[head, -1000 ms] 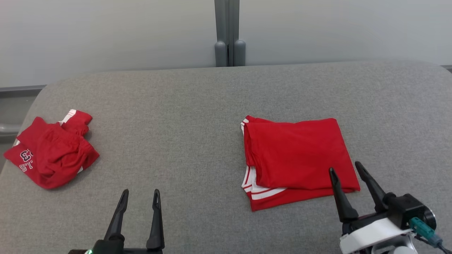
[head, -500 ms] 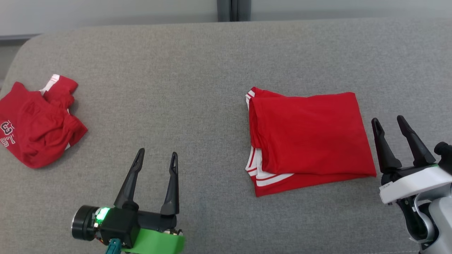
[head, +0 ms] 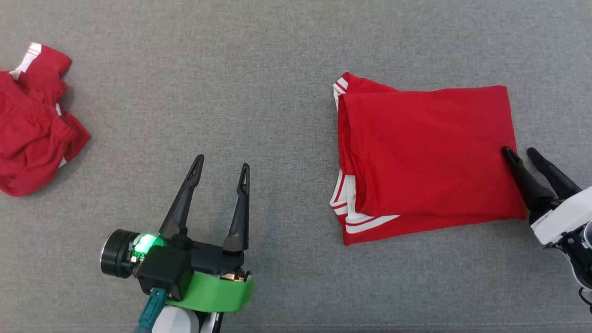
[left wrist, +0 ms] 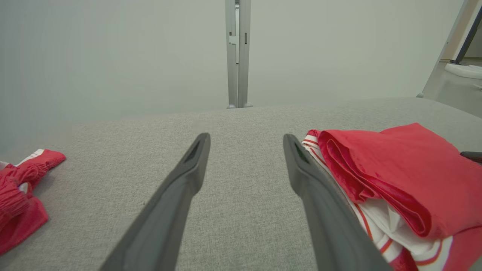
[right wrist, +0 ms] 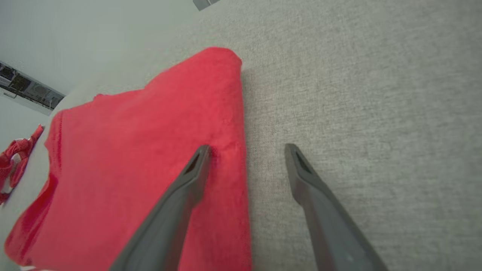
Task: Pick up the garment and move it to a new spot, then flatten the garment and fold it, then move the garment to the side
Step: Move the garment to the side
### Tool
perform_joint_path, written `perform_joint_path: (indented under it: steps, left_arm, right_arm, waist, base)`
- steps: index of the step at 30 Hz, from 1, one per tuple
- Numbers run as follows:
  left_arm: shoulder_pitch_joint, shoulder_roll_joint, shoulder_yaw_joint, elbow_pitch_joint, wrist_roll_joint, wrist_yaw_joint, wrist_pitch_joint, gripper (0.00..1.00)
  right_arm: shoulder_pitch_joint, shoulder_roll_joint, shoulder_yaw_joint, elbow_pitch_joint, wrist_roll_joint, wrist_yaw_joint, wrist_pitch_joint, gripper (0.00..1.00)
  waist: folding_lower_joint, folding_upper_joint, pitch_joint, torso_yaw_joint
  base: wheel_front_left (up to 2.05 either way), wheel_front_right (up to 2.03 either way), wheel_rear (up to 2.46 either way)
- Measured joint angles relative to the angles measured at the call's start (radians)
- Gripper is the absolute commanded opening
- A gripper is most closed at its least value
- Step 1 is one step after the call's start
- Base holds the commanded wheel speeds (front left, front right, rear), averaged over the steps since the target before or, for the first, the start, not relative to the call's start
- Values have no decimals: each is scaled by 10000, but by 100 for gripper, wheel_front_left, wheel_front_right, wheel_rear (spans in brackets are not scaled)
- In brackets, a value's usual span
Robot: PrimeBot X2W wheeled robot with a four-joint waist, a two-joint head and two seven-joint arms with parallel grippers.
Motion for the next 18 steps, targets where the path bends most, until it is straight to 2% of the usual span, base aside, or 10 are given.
perform_joint_path:
  steps: [2, 3, 4, 5, 10, 18]
  left_arm:
    - [-73, 0, -2, -13, 0, 2, 0, 100]
    - [-93, 0, 4, -15, 0, 4, 0, 100]
    - [-112, 0, 10, -17, 0, 4, 0, 100]
    - [-135, 0, 13, -21, 0, 2, 0, 100]
    - [-337, 0, 121, -151, 117, -119, 0, 100]
    - [-936, 35, 217, -892, 454, -577, 0, 100]
  right_arm:
    - [-179, -140, 349, 29, 144, 0, 77, 100]
    - [-269, -169, 502, 4, 242, 0, 127, 90]
    - [-392, -213, 671, -59, 311, 0, 167, 37]
    - [-504, -286, 830, -155, 336, 0, 159, 0]
    - [-1143, -600, 1275, -405, 564, 2, -86, 0]
    - [-3205, -1546, 1298, -58, 2, 2, -520, 0]
  waist:
    - [0, 0, 203, 17]
    - [0, 0, 274, 20]
    - [0, 0, 355, 20]
    - [0, 0, 434, 17]
    - [0, 0, 796, -91]
    - [0, 0, 1600, -506]
  base:
    - [0, 0, 0]
    - [0, 0, 0]
    - [0, 0, 0]
    - [0, 0, 0]
    - [0, 0, 0]
    - [0, 0, 0]
